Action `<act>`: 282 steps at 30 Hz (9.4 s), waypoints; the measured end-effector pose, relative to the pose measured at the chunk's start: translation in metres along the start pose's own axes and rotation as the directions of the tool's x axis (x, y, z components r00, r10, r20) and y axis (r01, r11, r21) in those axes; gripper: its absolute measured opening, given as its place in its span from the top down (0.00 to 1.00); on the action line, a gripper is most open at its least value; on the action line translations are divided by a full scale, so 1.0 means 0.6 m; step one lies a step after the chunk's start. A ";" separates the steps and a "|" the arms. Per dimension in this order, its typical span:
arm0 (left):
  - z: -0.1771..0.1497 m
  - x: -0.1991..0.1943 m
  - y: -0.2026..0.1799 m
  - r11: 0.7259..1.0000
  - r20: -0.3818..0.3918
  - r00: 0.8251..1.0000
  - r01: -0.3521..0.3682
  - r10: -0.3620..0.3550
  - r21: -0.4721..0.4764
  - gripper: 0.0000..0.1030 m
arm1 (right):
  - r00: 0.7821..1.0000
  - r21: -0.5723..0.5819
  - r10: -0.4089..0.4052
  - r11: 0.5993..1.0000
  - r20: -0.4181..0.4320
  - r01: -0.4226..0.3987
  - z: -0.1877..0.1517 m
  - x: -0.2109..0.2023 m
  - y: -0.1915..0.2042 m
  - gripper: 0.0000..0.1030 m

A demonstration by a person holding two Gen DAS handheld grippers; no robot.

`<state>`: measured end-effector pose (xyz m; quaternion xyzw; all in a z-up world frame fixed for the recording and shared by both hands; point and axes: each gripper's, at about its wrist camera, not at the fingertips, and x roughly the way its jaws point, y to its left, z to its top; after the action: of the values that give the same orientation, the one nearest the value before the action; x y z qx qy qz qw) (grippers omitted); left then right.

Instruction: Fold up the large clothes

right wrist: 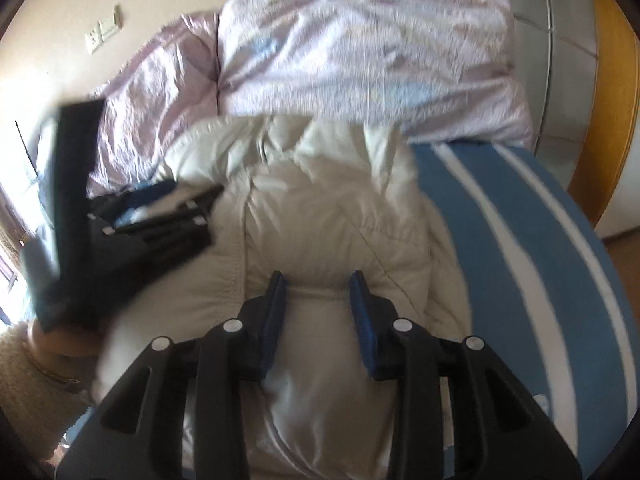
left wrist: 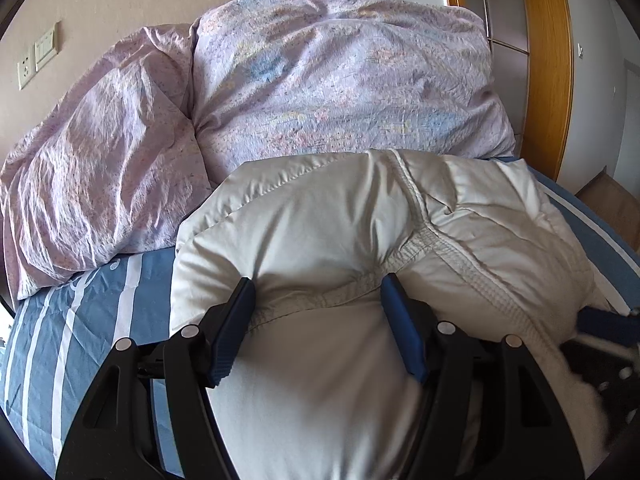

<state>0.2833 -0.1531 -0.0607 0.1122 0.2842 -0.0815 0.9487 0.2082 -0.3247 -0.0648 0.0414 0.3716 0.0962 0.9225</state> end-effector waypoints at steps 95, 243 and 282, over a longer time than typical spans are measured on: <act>-0.045 0.006 0.199 0.695 -0.180 0.762 0.432 -0.622 -0.575 0.01 | 0.751 0.499 0.612 0.746 -0.250 -0.441 0.062 0.146 -0.114 0.02; -0.016 0.004 0.299 0.931 -0.182 0.975 -0.184 0.130 -0.317 0.01 | 0.992 -0.205 0.089 0.973 -0.087 -0.106 0.146 0.208 0.230 0.28; -0.035 -0.090 0.302 0.895 -0.118 0.985 -0.164 0.125 -0.415 0.01 | 0.995 -0.088 0.097 0.991 -0.028 -0.099 0.110 0.088 0.141 0.17</act>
<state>0.2672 0.0314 -0.0178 -0.0717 0.3273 0.0577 0.9404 0.2787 -0.2312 -0.0406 0.0174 0.3754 0.1582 0.9131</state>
